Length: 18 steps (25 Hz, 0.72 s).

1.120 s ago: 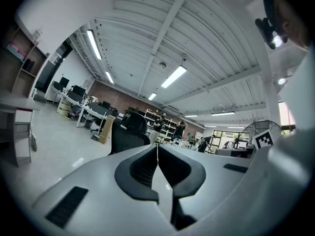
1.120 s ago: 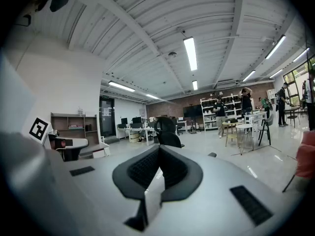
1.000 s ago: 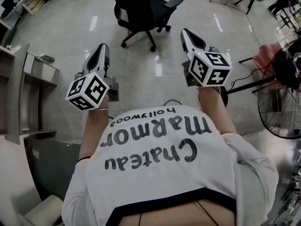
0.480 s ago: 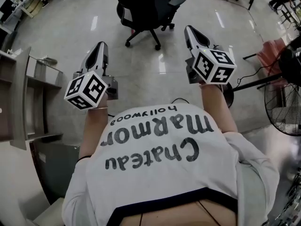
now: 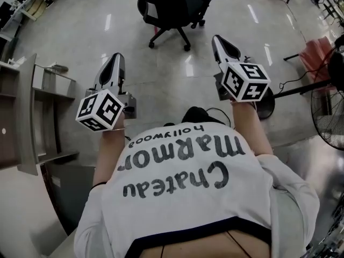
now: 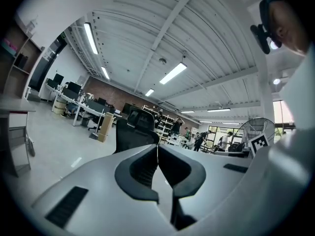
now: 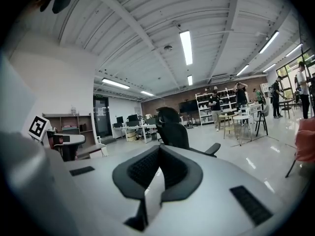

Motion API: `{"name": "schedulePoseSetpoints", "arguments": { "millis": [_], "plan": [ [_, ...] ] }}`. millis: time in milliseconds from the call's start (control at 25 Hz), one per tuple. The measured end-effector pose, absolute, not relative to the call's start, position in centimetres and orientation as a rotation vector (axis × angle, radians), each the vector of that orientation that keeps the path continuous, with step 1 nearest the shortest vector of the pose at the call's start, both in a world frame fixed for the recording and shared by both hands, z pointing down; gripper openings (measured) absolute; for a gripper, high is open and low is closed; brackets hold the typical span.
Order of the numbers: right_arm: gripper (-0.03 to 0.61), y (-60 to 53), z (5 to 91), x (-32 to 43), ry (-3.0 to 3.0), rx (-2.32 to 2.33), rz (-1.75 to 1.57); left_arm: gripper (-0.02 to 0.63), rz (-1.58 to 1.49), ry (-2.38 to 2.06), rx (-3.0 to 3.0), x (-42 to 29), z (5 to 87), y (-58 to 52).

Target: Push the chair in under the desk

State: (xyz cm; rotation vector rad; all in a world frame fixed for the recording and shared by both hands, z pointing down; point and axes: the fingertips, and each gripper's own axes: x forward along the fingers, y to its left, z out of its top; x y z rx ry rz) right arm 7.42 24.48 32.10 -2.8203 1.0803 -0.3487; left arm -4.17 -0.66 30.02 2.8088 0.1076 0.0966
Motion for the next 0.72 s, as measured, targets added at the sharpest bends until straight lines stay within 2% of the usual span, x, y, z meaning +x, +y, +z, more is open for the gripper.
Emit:
{"name": "schedulePoseSetpoints", "arguments": {
  "millis": [280,720],
  "plan": [
    [0.011,21.5,33.0,10.8,1.168,-2.890,-0.317,0.018,0.106,0.040,2.791,-1.1,30.9,-2.9],
    [0.011,20.1,30.4,24.2,1.230,-2.765,-0.258,0.018,0.004,0.015,2.815,10.5,28.2,-3.0]
  ]
}}
